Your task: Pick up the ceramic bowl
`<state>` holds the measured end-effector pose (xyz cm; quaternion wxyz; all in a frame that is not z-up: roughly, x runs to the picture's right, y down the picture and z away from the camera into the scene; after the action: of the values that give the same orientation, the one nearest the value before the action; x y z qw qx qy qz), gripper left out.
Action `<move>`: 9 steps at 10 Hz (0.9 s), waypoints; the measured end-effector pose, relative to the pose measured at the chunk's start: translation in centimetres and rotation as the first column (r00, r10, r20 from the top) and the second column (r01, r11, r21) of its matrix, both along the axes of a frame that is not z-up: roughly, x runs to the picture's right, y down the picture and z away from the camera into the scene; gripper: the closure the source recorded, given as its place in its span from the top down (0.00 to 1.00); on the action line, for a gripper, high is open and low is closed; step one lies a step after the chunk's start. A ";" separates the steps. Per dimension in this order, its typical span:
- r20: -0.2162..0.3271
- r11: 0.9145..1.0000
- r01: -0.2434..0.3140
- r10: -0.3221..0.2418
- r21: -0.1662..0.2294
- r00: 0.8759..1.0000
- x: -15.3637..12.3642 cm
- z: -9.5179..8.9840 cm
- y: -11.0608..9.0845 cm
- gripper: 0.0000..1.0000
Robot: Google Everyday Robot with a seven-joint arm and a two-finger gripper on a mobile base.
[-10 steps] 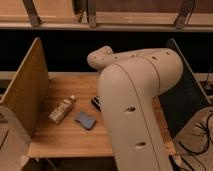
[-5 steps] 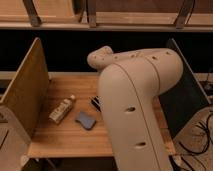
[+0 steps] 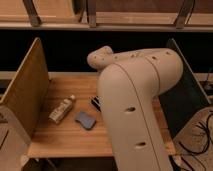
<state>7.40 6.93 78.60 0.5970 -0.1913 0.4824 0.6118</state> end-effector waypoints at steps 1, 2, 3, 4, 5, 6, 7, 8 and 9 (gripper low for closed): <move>0.000 1.000 0.000 0.000 0.000 1.000 0.0 0.0 0.0 0.78; 0.000 1.000 0.000 0.000 0.000 1.000 0.0 0.0 0.0 0.78; 0.000 1.000 0.000 0.000 0.000 1.000 0.0 0.0 0.0 0.78; 0.000 1.000 0.000 0.000 0.000 1.000 0.0 0.0 0.0 0.78; 0.000 1.000 0.000 0.000 0.000 1.000 0.0 0.0 0.0 0.78; 0.000 1.000 0.000 0.000 0.000 1.000 0.0 0.0 0.0 0.78; 0.002 1.000 0.002 -0.002 0.003 1.000 0.0 0.0 -0.1 0.78; 0.013 1.000 0.008 -0.008 0.013 1.000 -0.1 0.2 -0.5 0.78; 0.046 0.999 0.026 -0.027 0.039 0.999 -0.2 0.6 -1.8 0.78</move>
<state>7.16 5.16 79.21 0.6197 -0.1877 0.4589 0.6084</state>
